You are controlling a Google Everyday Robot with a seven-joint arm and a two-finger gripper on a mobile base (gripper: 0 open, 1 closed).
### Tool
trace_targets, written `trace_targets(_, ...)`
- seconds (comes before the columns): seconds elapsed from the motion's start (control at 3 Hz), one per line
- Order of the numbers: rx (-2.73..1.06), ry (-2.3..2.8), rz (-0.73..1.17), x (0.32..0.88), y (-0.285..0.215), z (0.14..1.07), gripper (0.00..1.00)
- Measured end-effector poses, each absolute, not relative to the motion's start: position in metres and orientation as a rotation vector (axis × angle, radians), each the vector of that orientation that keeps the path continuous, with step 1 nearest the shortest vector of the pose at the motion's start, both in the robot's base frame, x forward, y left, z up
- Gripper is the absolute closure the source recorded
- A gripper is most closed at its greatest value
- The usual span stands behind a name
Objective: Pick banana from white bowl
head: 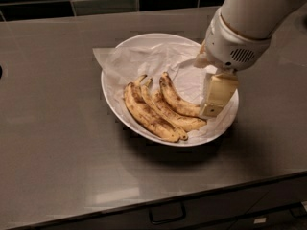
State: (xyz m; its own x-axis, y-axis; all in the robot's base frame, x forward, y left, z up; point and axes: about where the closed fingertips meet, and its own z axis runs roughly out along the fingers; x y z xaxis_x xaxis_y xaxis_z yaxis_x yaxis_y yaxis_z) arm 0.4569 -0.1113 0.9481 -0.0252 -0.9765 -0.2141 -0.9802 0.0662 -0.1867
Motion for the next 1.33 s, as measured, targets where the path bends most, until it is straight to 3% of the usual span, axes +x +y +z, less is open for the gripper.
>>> trace_targets(1.0,-1.806,2.260,-0.070,0.475,-0.122,0.927,0.28)
trace_targets(1.33,-1.791,2.293,-0.074,0.476,-0.121,0.917,0.33)
